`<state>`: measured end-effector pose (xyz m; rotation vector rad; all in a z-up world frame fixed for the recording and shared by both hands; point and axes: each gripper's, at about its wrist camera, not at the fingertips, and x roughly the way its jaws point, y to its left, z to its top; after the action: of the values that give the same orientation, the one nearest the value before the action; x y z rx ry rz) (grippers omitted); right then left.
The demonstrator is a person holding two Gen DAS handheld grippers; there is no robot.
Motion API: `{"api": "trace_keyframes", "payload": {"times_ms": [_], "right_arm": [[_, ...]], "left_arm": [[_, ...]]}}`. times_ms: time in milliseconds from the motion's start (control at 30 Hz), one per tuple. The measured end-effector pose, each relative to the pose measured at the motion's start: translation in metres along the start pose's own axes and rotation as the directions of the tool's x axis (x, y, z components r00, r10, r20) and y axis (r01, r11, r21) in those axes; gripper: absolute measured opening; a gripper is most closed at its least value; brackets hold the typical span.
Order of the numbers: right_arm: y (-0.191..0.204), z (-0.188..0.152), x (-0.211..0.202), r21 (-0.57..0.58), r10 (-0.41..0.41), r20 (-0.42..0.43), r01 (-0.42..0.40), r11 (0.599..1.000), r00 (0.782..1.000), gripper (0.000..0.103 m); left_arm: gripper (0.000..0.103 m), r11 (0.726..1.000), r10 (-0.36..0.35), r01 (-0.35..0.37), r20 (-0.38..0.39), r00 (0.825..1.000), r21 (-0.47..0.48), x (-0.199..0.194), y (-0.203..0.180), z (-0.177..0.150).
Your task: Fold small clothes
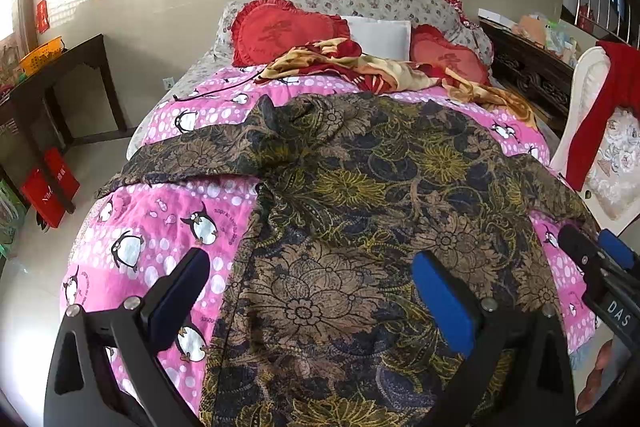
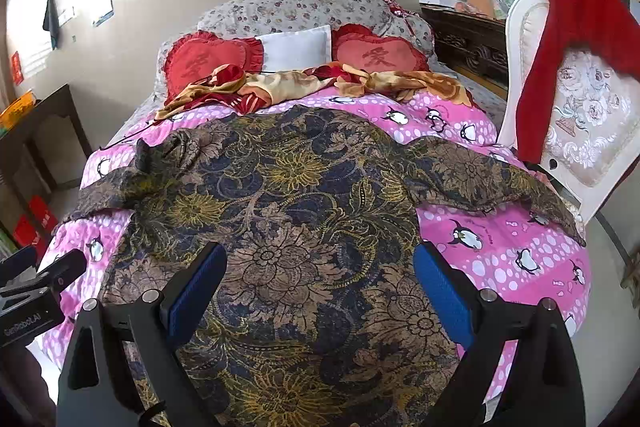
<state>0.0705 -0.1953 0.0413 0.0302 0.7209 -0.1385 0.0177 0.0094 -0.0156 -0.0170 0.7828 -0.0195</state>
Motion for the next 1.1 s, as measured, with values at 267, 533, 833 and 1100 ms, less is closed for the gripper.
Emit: {"api": "trace_keyframes", "payload": {"times_ms": [267,533,833,1100], "right_arm": [[0.0052,0.0004,-0.0008,-0.001,0.002,0.001,-0.002,1.0,1.0,0.082],[0.0045,0.0009,0.0001,0.0,0.004,0.002,-0.004,1.0,1.0,0.082],[0.0049,0.0021,0.0001,-0.002,0.003,0.005,-0.003,1.0,1.0,0.082],[0.0049,0.0041,0.001,0.0,0.002,0.006,-0.002,1.0,1.0,0.082]], "left_arm": [[0.103,1.0,0.001,-0.001,0.0,1.0,-0.002,-0.0001,0.0001,0.0],[0.103,1.0,0.001,-0.001,-0.003,1.0,0.0,-0.0001,-0.0002,0.0001],[0.103,1.0,0.003,-0.003,-0.004,1.0,0.004,0.0011,-0.0026,0.0014],[0.103,1.0,-0.001,0.0,-0.005,1.0,-0.011,0.0011,-0.0015,0.0045]]}}
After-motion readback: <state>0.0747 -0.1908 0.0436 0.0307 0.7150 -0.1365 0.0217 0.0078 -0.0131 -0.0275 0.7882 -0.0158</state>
